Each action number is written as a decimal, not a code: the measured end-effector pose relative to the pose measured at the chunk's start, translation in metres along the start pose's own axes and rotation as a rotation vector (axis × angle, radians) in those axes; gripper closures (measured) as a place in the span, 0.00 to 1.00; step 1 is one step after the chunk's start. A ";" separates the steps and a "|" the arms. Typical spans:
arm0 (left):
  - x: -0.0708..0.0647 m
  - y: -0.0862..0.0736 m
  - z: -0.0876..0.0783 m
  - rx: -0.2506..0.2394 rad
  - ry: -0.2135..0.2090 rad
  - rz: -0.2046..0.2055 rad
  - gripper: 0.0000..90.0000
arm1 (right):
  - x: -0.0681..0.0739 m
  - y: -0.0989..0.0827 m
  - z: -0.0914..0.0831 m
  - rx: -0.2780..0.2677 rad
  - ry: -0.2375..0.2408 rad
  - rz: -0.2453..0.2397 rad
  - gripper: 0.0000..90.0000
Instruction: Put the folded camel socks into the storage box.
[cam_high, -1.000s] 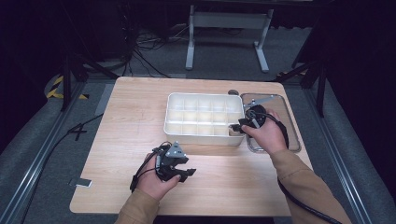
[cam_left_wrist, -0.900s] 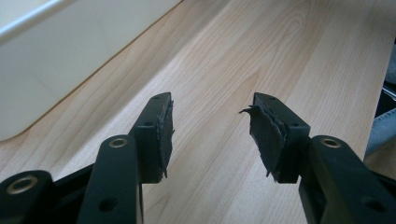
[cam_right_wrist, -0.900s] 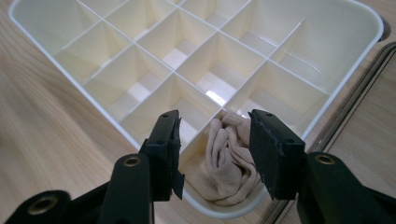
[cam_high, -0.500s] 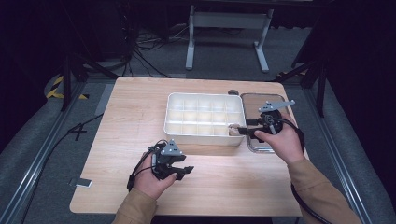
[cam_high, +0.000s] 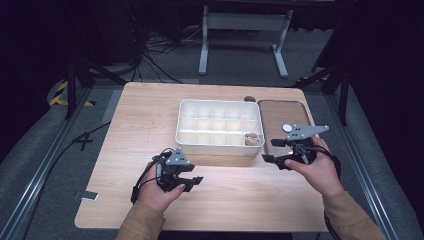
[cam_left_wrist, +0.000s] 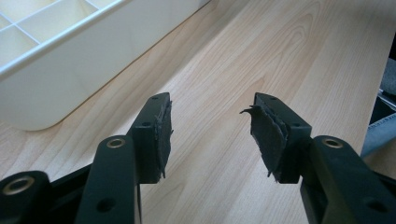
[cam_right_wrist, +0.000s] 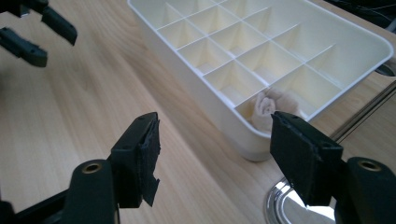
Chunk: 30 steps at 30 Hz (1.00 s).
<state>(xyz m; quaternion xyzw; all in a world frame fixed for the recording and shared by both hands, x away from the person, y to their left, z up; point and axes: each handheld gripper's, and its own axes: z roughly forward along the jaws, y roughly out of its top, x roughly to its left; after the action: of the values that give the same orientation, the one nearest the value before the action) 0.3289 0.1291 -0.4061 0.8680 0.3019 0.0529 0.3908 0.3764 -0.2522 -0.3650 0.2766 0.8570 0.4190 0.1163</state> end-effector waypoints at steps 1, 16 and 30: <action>0.001 0.000 -0.001 -0.001 -0.003 0.006 0.54 | 0.003 -0.002 -0.001 0.001 0.006 -0.008 0.38; -0.001 0.001 0.001 0.008 -0.015 -0.004 0.54 | 0.025 -0.023 -0.002 0.064 0.042 -0.055 0.37; 0.000 0.001 0.003 0.021 -0.016 0.010 0.54 | 0.035 -0.045 0.017 0.114 0.059 -0.070 0.37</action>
<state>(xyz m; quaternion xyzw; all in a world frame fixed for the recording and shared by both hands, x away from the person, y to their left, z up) 0.3302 0.1268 -0.4073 0.8739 0.2949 0.0446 0.3839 0.3379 -0.2436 -0.4099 0.2401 0.8916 0.3733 0.0899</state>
